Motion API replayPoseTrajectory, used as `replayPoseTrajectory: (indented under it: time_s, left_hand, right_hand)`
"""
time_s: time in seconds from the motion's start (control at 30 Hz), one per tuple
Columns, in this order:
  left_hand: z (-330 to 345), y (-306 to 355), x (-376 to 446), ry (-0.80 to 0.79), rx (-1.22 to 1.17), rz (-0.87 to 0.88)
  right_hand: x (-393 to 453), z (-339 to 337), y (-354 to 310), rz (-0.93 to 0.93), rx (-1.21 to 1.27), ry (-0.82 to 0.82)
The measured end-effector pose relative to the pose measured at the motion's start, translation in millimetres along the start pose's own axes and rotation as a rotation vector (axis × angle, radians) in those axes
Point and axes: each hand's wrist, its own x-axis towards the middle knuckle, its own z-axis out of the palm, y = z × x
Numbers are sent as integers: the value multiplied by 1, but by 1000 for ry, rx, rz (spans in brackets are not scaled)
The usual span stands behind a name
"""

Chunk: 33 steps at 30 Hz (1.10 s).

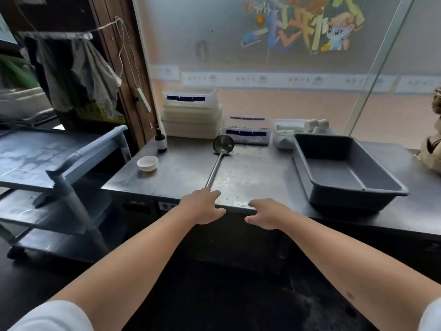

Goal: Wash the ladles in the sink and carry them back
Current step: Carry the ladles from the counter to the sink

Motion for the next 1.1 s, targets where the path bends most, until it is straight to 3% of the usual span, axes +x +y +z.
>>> replayPoseTrajectory:
  time_s: [0.3, 0.67, 1.1]
  left_hand:
    - [-11, -52, 99, -16, -1, 7]
    - [6, -82, 279, -129, -56, -135]
    - [37, -100, 432, -221, -266, -324]
  right_hand:
    - [106, -23, -24, -19, -41, -14]
    - [315, -58, 19, -94, -88, -112]
    - [505, -56, 54, -84, 143, -294]
